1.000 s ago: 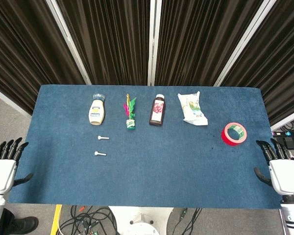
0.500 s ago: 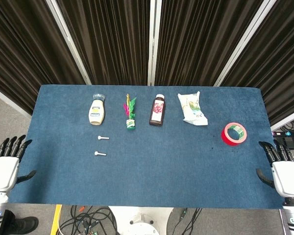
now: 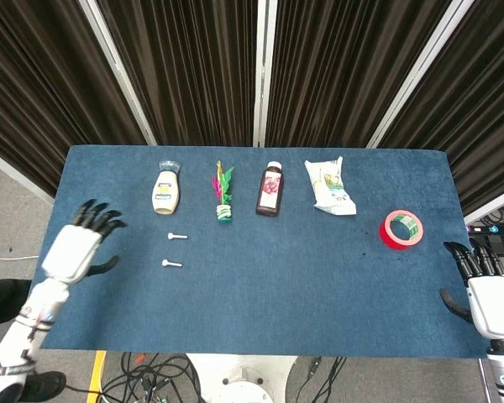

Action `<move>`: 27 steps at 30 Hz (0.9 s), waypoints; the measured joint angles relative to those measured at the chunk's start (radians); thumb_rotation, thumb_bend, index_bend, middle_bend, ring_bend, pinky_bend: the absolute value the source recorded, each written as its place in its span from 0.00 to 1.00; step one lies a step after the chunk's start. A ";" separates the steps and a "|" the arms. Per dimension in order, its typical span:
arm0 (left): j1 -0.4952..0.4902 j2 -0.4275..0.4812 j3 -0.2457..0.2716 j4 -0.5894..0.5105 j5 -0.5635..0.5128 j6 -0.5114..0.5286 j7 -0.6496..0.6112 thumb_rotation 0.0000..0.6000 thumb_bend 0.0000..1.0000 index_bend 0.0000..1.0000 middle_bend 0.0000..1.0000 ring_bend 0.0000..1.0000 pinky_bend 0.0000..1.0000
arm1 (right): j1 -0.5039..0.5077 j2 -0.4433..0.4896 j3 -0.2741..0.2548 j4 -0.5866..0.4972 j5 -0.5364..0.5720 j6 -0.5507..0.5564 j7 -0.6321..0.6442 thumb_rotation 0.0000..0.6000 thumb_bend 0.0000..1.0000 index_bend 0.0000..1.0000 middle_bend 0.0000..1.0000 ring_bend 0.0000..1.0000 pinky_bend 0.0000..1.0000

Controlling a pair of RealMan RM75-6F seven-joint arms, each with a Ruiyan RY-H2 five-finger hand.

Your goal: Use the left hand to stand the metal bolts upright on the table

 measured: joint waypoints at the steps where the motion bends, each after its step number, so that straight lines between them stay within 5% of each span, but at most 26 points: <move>1: -0.038 -0.013 -0.012 0.001 -0.011 -0.044 0.004 1.00 0.26 0.33 0.24 0.13 0.11 | -0.001 0.001 0.000 -0.001 0.002 0.000 -0.001 1.00 0.18 0.11 0.17 0.05 0.11; 10: -0.266 -0.202 -0.075 0.103 -0.165 -0.278 0.139 1.00 0.31 0.39 0.32 0.22 0.14 | -0.011 0.012 0.003 -0.012 0.022 0.004 -0.009 1.00 0.18 0.11 0.17 0.05 0.11; 27: -0.391 -0.485 -0.038 0.381 -0.436 -0.292 0.551 1.00 0.31 0.46 0.22 0.07 0.05 | -0.021 0.008 0.003 -0.003 0.036 0.004 -0.001 1.00 0.18 0.11 0.17 0.05 0.11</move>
